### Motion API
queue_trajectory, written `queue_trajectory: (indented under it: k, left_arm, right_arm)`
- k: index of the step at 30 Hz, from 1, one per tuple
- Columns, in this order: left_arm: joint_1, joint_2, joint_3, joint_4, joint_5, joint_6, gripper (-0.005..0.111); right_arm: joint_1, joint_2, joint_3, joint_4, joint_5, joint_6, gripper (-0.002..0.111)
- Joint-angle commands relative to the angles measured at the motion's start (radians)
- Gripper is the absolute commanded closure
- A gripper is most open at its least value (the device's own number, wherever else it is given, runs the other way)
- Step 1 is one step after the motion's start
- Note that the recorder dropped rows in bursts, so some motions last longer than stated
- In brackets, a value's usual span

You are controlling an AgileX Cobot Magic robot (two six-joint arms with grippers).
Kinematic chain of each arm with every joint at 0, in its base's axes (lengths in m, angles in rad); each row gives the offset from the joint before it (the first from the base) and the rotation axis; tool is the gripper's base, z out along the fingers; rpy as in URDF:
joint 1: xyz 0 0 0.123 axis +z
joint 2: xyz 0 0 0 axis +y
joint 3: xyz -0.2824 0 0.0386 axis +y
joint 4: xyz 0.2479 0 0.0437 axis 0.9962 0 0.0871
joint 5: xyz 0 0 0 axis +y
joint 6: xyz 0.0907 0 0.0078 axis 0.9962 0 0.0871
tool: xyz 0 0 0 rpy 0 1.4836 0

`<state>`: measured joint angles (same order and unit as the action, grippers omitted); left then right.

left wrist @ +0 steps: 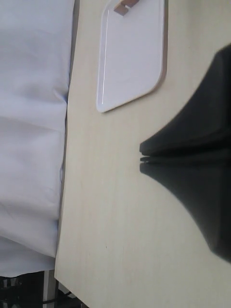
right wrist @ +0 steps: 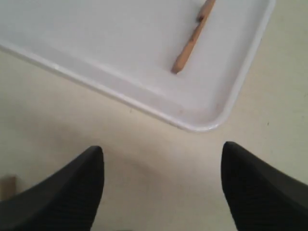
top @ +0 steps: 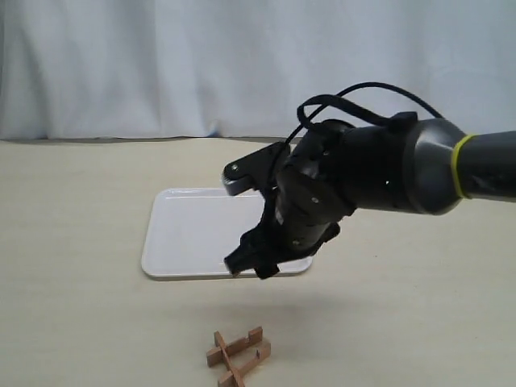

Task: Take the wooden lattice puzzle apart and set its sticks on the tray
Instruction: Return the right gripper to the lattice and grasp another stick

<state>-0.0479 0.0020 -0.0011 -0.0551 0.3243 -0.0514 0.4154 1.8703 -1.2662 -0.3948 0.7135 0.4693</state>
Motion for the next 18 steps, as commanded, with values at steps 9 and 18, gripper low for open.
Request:
queue_trajectory:
  k: [9, 18]
  left_arm:
    - [0.000, -0.002, 0.001, 0.002, -0.005, 0.001, 0.107]
    - [0.000, -0.002, 0.001, 0.002, -0.005, 0.001, 0.107]
  right_arm:
    - [0.227, -0.033, 0.006, 0.169, 0.299, -0.162, 0.043]
    - [0.238, -0.033, 0.075, 0.418, 0.233, -0.253, 0.043]
